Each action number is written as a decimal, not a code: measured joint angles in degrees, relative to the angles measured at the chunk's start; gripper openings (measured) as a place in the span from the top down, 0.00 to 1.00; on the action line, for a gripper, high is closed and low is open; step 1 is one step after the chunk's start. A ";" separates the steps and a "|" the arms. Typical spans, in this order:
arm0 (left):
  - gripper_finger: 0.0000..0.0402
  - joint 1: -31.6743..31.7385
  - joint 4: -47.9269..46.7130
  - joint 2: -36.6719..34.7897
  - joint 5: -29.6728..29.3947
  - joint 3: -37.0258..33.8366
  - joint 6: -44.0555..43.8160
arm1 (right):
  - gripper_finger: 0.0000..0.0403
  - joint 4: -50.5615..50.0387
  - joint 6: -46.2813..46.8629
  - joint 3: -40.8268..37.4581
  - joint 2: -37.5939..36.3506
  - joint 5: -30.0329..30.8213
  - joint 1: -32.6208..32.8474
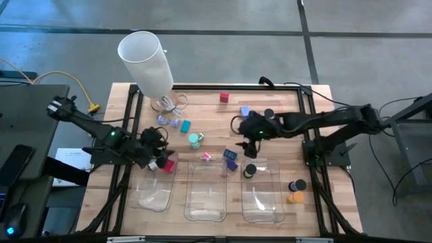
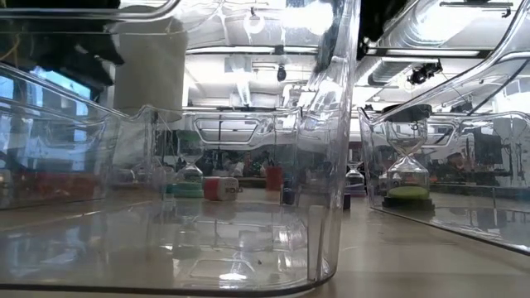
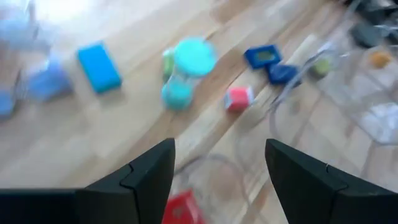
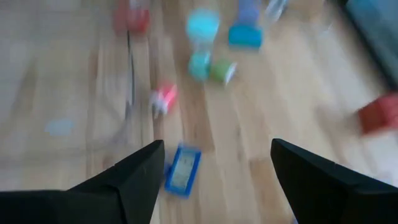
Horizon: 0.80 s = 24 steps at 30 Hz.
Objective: Pick & Place Office items
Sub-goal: Put the middle blue clock into the middle bin
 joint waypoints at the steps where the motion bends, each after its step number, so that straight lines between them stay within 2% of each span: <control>1: 0.40 -0.41 1.41 0.00 -1.28 0.00 1.95 | 0.30 -0.81 -0.82 0.31 1.67 -1.21 -0.67; 4: 0.40 -1.24 5.27 0.04 -4.00 0.00 7.65 | 0.30 -1.02 -2.24 2.57 6.06 -2.53 -1.11; 8: 0.40 -1.76 8.07 0.05 -5.89 0.02 12.45 | 0.30 -3.61 -2.24 5.54 11.93 -0.99 -1.47; 11: 0.40 -1.76 8.37 0.06 -6.26 0.03 13.64 | 0.30 -4.91 -1.23 6.76 15.26 0.82 -1.42; 17: 0.40 -1.76 8.26 0.07 -6.27 0.02 14.02 | 0.30 -3.93 0.95 6.84 19.28 0.69 -1.42; 24: 0.40 -1.74 8.29 0.12 -6.27 0.02 15.39 | 0.30 -0.79 0.52 6.88 23.13 -3.11 -1.11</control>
